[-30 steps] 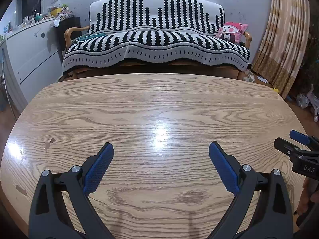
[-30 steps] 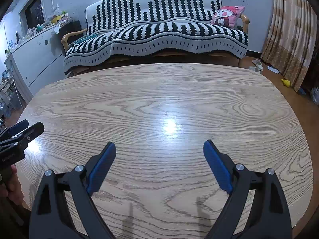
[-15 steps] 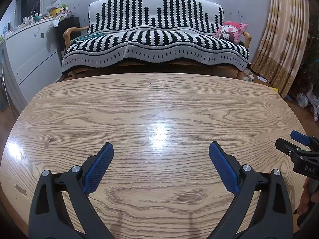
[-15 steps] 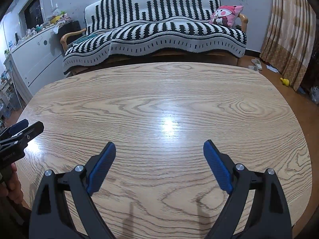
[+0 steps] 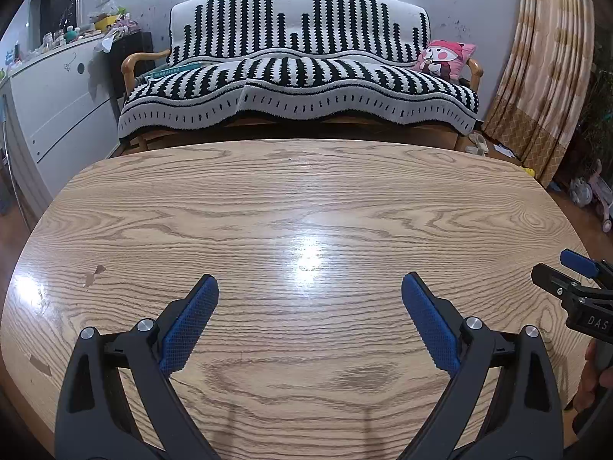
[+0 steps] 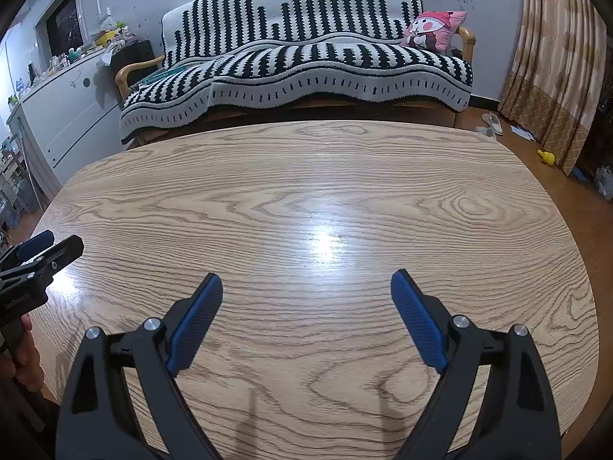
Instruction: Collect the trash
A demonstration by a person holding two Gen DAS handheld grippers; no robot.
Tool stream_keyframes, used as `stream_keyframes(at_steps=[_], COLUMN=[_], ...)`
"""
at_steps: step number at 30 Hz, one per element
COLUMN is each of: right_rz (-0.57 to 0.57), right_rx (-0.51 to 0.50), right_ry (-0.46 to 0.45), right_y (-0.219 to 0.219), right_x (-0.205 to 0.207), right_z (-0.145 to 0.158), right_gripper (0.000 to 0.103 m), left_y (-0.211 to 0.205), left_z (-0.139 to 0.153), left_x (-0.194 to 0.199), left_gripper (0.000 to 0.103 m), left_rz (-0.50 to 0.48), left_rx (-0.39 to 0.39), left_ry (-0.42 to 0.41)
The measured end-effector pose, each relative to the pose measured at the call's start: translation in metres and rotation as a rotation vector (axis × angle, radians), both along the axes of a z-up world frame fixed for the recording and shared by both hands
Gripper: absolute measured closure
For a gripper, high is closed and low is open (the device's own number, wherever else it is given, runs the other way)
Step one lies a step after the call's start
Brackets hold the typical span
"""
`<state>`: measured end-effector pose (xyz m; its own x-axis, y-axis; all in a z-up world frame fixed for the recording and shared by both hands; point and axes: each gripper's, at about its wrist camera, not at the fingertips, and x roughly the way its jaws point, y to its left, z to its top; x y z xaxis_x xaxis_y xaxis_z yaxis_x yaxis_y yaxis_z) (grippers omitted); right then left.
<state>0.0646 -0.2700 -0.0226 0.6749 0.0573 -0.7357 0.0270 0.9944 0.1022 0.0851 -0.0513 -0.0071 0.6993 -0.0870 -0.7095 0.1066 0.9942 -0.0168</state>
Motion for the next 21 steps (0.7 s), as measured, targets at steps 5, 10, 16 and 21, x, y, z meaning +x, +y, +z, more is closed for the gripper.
stream_keyframes(at_steps=[5, 10, 16, 21], right_rz=[0.0, -0.007, -0.007, -0.007], right_rx=[0.0, -0.001, -0.002, -0.003], right_ry=[-0.001, -0.001, -0.001, -0.002], right_y=[0.0, -0.0008, -0.0014, -0.0018], right_x=[0.0002, 0.0002, 0.0001, -0.0002], right_z=[0.0003, 0.0009, 0.001, 0.0011], right_gripper=[0.017, 0.017, 0.017, 0.017], left_y=[0.0012, 0.0009, 0.002, 0.0037], left_z=[-0.0007, -0.0015, -0.0028, -0.0035], left_x=[0.0011, 0.0008, -0.0002, 0.0016], left_gripper=[0.01, 0.01, 0.009, 0.009], left_rz=[0.0, -0.001, 0.012, 0.018], left_rx=[0.0, 0.006, 0.013, 0.01], left_ry=[0.004, 0.007, 0.012, 0.021])
